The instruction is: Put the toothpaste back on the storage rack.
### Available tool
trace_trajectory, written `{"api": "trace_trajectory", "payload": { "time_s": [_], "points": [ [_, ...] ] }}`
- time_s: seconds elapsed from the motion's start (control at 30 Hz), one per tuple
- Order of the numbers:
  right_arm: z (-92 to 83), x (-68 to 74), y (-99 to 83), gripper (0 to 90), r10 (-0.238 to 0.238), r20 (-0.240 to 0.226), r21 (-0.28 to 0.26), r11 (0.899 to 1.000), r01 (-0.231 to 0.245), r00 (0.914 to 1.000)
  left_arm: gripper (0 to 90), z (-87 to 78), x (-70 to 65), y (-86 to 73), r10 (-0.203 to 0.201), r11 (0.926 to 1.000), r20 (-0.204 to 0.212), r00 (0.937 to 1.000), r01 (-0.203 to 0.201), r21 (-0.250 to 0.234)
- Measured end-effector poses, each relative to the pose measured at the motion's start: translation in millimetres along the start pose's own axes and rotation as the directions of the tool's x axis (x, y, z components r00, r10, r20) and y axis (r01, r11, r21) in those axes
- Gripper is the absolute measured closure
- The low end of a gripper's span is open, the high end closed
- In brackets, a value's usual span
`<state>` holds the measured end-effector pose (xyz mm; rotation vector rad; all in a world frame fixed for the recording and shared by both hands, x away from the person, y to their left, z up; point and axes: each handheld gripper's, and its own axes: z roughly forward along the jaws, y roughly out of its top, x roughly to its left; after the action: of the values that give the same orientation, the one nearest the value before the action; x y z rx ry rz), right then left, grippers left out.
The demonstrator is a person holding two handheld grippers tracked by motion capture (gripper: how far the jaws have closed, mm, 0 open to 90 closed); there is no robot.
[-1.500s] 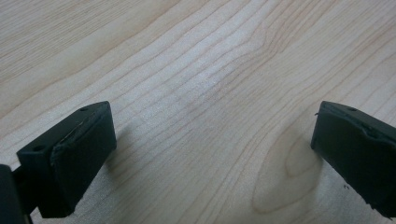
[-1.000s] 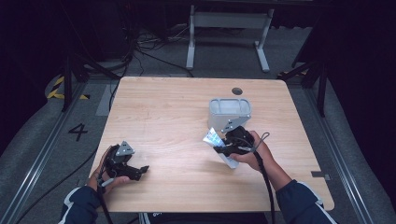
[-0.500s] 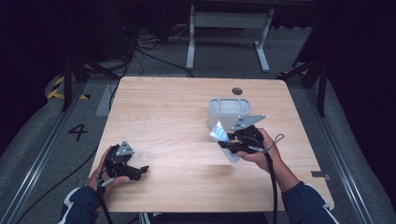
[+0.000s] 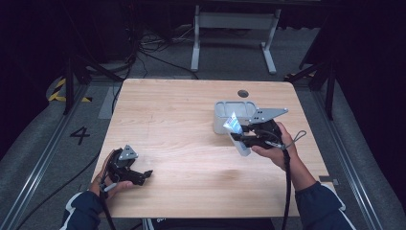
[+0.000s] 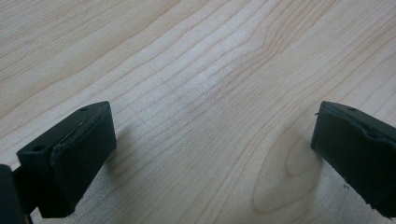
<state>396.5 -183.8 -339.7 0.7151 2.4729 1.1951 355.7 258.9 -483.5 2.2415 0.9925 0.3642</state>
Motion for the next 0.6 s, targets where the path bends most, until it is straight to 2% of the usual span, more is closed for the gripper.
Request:
{"api": "trace_trajectory", "payload": {
  "time_s": [0.37,0.6],
  "points": [
    [-7.6,-11.4,10.2,64.5,0.003,0.026,-0.039,0.999,-0.002,0.9997,0.4,0.0,0.0,0.0,0.0,1.0,0.0,1.0,0.0,0.0],
    [-17.1,-16.5,21.3,64.4,-0.006,0.059,-0.071,0.997,0.01,0.9982,0.4,0.0,0.0,0.0,0.0,1.0,0.0,1.0,0.0,0.0]
  ]
}}
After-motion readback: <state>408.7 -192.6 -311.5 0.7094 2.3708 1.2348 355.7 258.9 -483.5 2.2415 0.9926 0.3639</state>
